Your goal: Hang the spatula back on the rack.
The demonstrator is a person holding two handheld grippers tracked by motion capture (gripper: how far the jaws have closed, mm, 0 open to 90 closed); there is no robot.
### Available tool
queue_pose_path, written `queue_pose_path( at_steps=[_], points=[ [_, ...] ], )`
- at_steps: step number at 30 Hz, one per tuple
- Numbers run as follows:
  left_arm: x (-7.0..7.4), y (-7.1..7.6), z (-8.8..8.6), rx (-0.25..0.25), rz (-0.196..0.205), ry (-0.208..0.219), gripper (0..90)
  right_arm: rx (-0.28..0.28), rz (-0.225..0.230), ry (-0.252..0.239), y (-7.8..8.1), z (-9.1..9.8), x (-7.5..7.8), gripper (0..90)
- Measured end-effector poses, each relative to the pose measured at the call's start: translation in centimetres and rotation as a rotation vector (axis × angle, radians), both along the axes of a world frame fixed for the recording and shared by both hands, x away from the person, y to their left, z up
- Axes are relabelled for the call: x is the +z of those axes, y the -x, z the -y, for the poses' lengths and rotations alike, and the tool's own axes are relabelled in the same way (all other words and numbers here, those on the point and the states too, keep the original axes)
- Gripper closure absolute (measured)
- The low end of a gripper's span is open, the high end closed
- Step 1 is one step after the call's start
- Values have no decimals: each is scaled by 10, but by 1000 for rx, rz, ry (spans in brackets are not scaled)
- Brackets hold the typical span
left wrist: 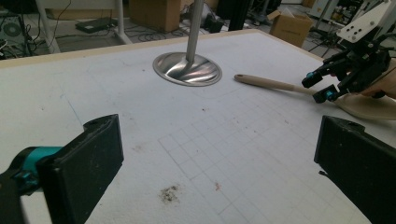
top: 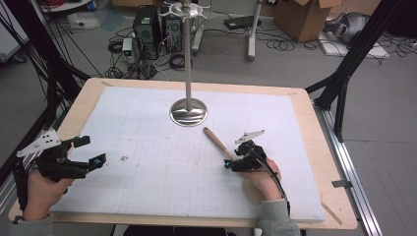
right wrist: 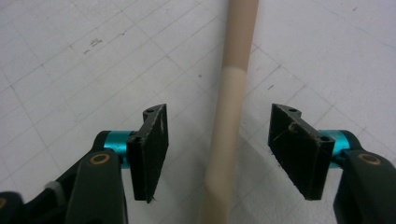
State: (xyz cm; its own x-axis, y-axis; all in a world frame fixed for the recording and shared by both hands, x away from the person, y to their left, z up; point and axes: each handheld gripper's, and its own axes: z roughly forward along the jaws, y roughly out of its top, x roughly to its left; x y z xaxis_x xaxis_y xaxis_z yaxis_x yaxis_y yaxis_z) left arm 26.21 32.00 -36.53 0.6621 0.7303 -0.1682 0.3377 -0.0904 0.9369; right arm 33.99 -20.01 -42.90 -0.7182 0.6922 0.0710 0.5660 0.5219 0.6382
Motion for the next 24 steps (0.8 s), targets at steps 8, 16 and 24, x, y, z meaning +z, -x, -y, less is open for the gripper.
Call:
queue_pose_path(
  at_steps=[8, 16, 24],
  points=[
    [0, 0, 0, 1, 0, -2, 18, -8, -2, 18, 1, 0, -2, 454],
    [0, 1, 0, 3, 0, 0, 17, -11, -12, 36, 2, 1, -3, 554],
    [0, 0, -1, 5, 1, 1, 17, -24, -9, 44, 5, 3, -2, 656]
  ],
)
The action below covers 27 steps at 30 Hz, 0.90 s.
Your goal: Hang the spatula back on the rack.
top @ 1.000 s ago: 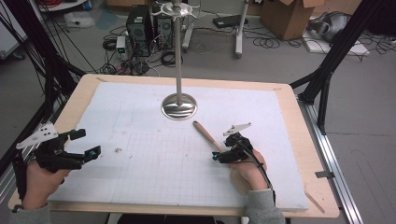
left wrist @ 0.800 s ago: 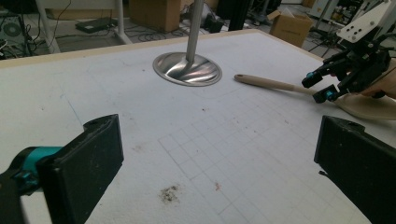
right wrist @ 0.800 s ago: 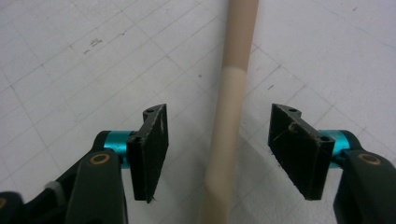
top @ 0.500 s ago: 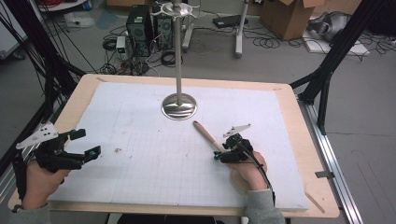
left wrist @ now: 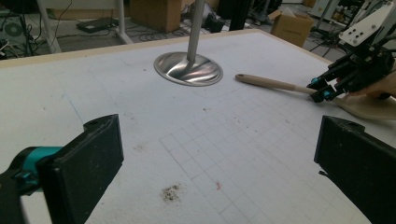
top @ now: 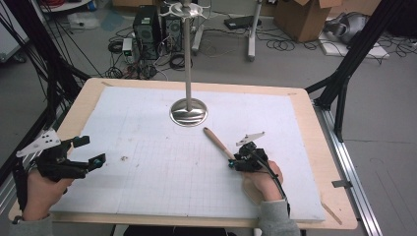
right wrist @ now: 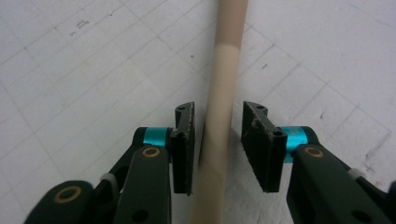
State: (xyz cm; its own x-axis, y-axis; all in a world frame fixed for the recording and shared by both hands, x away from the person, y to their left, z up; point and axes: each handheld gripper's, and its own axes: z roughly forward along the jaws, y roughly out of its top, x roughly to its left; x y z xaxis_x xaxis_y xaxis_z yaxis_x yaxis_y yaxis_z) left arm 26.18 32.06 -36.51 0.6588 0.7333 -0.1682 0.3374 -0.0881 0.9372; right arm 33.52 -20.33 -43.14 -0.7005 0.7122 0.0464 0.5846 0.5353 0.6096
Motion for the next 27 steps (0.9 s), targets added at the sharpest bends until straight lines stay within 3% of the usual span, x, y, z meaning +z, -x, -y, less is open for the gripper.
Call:
queue_pose_path(
  at_steps=[6, 15, 27],
  points=[
    [1, 1, 0, -2, 3, -3, 17, -2, 4, -10, 2, 2, -1, 733],
    [1, 0, 1, 3, 3, -5, 18, -10, 0, -18, 3, 2, -1, 748],
    [0, 0, 1, 3, 1, -7, 18, 19, 8, -15, 4, 2, 1, 784]
  ],
)
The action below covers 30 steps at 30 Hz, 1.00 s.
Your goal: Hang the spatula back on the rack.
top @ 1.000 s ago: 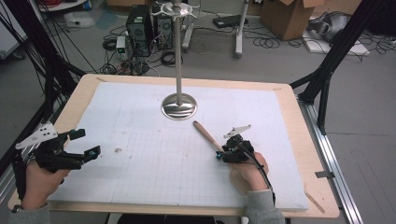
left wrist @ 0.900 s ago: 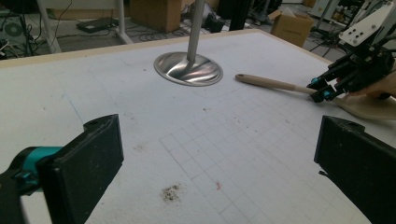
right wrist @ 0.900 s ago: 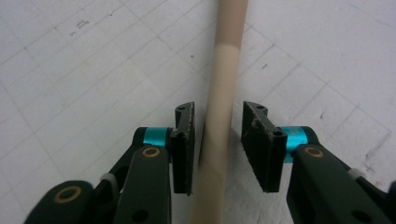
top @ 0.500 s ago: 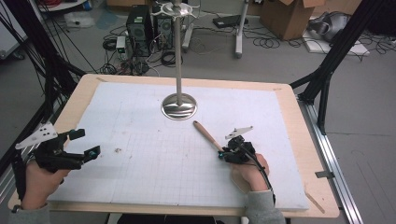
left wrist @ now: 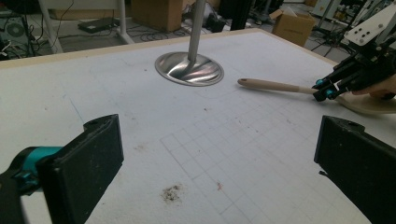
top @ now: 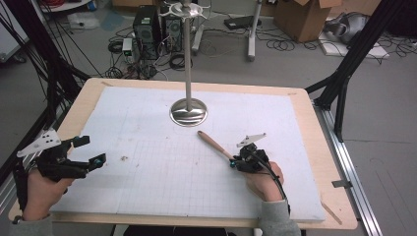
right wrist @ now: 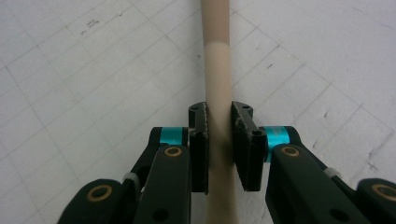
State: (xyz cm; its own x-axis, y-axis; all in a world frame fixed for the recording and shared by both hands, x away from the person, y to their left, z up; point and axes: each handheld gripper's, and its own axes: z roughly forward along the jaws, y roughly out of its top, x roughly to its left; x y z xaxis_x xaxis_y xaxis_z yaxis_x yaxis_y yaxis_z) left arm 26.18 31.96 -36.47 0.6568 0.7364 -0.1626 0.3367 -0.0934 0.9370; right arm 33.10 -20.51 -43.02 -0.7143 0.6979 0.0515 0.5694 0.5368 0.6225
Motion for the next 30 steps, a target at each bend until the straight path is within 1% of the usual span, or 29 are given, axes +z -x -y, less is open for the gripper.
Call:
queue_pose_path(
  at_steps=[2, 3, 5, 7, 10, 13, 18, 22, 24, 26, 27, 30],
  points=[
    [0, 0, 0, -1, 0, 0, 18, 0, 6, -10, 0, 1, 1, 784],
    [0, 0, 0, 1, 0, 2, 18, -1, 2, -14, 1, 2, 1, 784],
    [0, 0, 0, 0, 1, 1, 18, 3, 14, -22, 1, 3, 3, 785],
    [0, 0, -1, 2, 0, 0, 18, 3, 15, -42, 1, 5, 4, 785],
    [1, 0, -1, 2, 2, 3, 18, -10, 37, -69, 2, 7, 7, 787],
    [1, 1, -1, 3, 4, 5, 18, -17, 48, -85, 4, 8, 10, 787],
    [0, 0, -1, 2, 1, 5, 17, -9, 69, -105, 5, 10, 13, 788],
    [0, 0, -2, 1, -1, 2, 18, 0, 71, -127, 6, 12, 16, 788],
    [0, 0, -2, 3, -1, 3, 18, 4, 82, -140, 7, 13, 18, 788],
    [1, 1, -2, 5, 1, 4, 18, -4, 109, -160, 8, 16, 22, 788],
    [2, 2, -3, 4, 4, 5, 18, -10, 115, -170, 9, 17, 23, 788],
    [6, 4, -5, 5, 18, 15, 18, -9, 134, -182, 11, 21, 27, 788]
  ],
)
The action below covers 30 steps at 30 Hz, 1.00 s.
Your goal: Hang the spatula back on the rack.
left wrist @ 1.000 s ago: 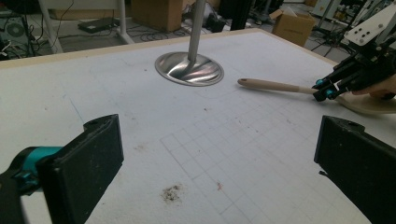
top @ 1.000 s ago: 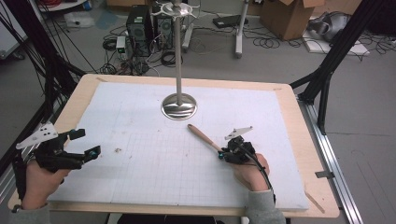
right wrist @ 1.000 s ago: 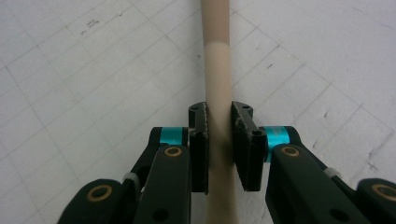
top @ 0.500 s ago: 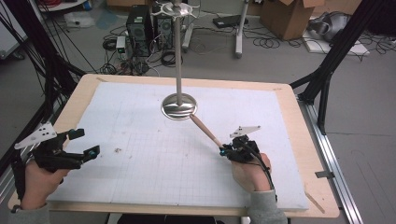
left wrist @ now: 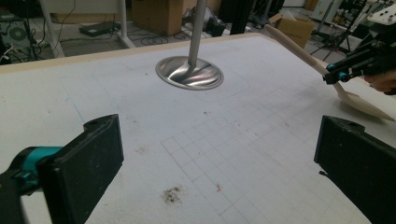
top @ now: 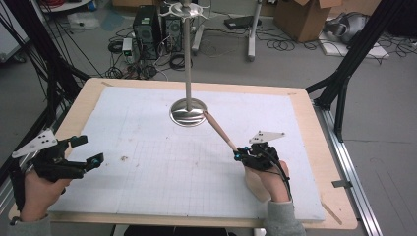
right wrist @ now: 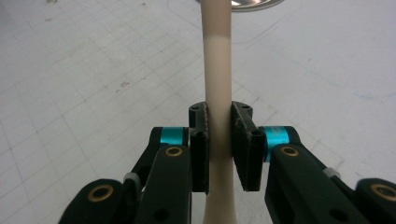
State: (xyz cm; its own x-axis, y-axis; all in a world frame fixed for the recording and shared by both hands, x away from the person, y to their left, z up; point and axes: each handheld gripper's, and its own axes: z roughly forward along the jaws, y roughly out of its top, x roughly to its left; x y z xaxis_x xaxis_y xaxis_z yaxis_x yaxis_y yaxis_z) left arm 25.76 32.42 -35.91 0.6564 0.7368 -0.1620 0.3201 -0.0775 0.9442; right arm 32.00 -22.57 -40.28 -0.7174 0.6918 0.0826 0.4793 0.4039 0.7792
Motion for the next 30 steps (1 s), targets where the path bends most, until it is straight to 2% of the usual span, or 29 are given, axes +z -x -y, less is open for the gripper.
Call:
queue_pose_path(
  at_steps=[5, 8, 14, 19, 24, 27, 30],
  points=[
    [2, 2, -2, 2, -2, 9, 18, 0, 25, -23, 1, 6, 7, 788],
    [7, 5, -1, -14, 14, 31, 18, -3, 36, -30, 2, 10, 11, 788],
    [9, 7, 3, -19, 20, 28, 18, 12, 60, -46, 2, 18, 19, 788],
    [8, 6, 6, -27, 16, 21, 18, -8, 96, -36, 1, 21, 31, 789],
    [8, 6, 6, -23, 18, 22, 17, 10, 119, -20, -5, 20, 44, 789],
    [8, 6, 6, -25, 17, 24, 18, 21, 122, -10, -9, 20, 54, 789],
    [9, 7, 5, -35, 19, 42, 17, 27, 117, -22, -13, 20, 63, 790]
  ],
)
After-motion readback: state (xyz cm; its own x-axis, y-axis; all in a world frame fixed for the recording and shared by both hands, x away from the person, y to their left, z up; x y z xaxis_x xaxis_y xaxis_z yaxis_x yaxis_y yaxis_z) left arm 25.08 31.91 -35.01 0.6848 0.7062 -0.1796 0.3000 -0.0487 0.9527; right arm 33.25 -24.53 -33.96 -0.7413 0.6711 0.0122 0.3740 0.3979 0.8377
